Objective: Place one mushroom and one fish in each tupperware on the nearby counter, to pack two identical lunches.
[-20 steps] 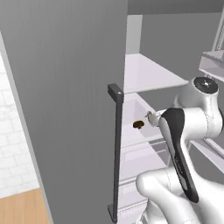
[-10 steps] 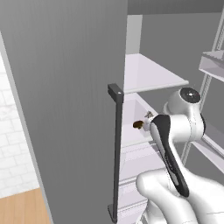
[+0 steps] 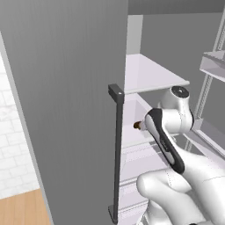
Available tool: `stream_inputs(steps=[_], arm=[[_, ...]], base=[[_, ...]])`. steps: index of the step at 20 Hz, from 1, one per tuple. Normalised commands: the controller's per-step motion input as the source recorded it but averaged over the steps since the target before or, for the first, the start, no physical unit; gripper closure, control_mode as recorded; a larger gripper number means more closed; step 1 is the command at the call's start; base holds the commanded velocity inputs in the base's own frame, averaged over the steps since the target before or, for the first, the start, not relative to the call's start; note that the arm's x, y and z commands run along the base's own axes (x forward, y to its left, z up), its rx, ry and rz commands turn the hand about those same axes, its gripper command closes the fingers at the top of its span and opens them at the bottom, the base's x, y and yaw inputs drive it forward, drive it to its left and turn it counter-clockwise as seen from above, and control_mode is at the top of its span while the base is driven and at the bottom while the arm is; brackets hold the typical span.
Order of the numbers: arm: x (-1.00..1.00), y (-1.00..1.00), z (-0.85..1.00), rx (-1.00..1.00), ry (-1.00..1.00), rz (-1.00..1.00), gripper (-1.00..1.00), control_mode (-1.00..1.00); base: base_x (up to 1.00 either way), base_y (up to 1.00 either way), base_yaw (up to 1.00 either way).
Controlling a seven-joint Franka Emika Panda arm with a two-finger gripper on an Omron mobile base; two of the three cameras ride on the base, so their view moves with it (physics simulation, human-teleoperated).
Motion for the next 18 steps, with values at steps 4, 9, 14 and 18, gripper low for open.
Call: stream_inputs(steps=[4, 9, 14, 18], arm=[[0.34, 0.00, -0.40, -0.04, -0.12, 0.10, -1.00, -1.00], [0.37, 0.05, -0.59, -0.18, -0.02, 0.05, -1.00, -1.00], [0.49, 0.03, -0.26, -0.10, 0.00, 0.00, -1.00, -1.00], [0.37, 0.00, -0.09, 0.00, 0.02, 0.07, -1.00, -1.00]], base=[[0.00, 0.00, 0.00], [0.00, 0.00, 0.00], [0.00, 0.00, 0.00], [0.00, 0.00, 0.00]])
